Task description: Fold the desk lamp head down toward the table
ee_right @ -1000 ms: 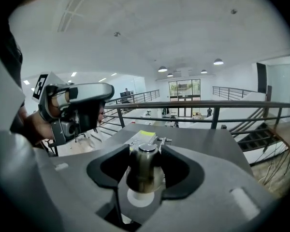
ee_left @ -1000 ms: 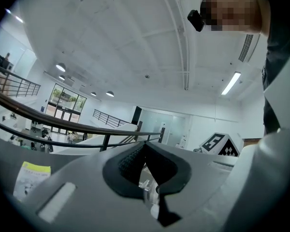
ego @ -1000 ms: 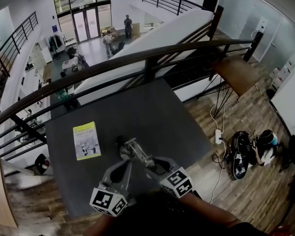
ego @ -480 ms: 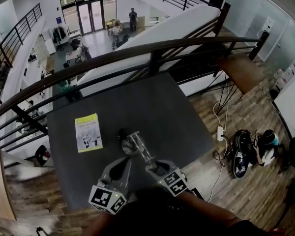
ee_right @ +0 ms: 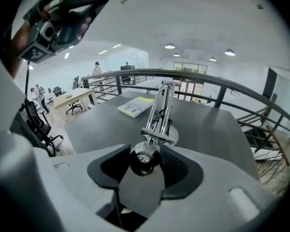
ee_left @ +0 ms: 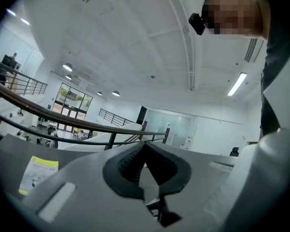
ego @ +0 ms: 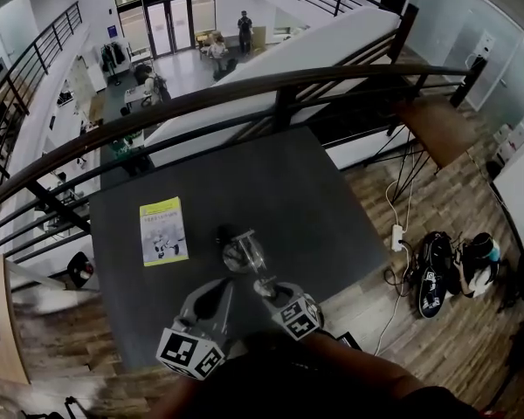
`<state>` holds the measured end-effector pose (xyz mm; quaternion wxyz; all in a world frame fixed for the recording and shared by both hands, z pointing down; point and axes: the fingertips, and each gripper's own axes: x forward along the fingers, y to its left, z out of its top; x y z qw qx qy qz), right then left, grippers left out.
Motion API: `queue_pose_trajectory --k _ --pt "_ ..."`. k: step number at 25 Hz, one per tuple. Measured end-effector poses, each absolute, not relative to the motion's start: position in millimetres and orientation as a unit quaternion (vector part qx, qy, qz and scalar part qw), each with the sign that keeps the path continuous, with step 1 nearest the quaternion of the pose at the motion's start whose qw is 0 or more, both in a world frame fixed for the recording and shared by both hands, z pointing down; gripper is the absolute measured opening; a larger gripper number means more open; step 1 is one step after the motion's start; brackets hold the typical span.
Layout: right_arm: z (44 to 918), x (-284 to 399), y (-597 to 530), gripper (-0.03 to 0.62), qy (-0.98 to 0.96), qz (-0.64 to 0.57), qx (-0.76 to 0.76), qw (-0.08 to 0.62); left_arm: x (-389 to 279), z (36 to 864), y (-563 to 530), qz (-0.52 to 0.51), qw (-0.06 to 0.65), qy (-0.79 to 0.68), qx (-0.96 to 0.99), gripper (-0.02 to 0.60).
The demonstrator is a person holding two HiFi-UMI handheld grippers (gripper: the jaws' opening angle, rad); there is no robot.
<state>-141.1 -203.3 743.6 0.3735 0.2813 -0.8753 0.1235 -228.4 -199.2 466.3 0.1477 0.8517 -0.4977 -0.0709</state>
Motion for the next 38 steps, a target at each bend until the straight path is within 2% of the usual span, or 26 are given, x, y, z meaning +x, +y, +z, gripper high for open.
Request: queue_pose_trajectory --k 11,23,28,32,33,38 --pt "780.1 -151.9 -219.1 0.195 -0.872 0.125 0.287 0.377 -235.1 472.7 -199.8 -0.058 0.148 -0.51 0.845 0.002" --pt "765.8 -150.1 -221.1 0.19 -0.877 0.125 0.298 0.356 -226.4 469.1 -201.6 -0.063 0.142 -0.502 0.851 0.002" --pt "693.0 -150.9 -232.1 0.182 -0.899 0.112 0.309 0.288 -221.7 467.7 -201.5 -0.07 0.132 -0.493 0.857 0.002" --pt "617.9 -152.9 -238.2 0.018 -0.918 0.099 0.323 0.207 -217.4 457.3 -203.7 -0.074 0.122 -0.488 0.861 0.002" --pt "601.7 -154.5 -235.2 0.003 -0.924 0.101 0.316 0.19 -215.2 456.1 -203.2 -0.075 0.12 -0.486 0.863 0.002" --pt "525.7 -166.3 -214.6 0.003 -0.95 0.136 0.265 0.099 -208.3 455.3 -201.8 -0.079 0.115 -0.482 0.865 0.002"
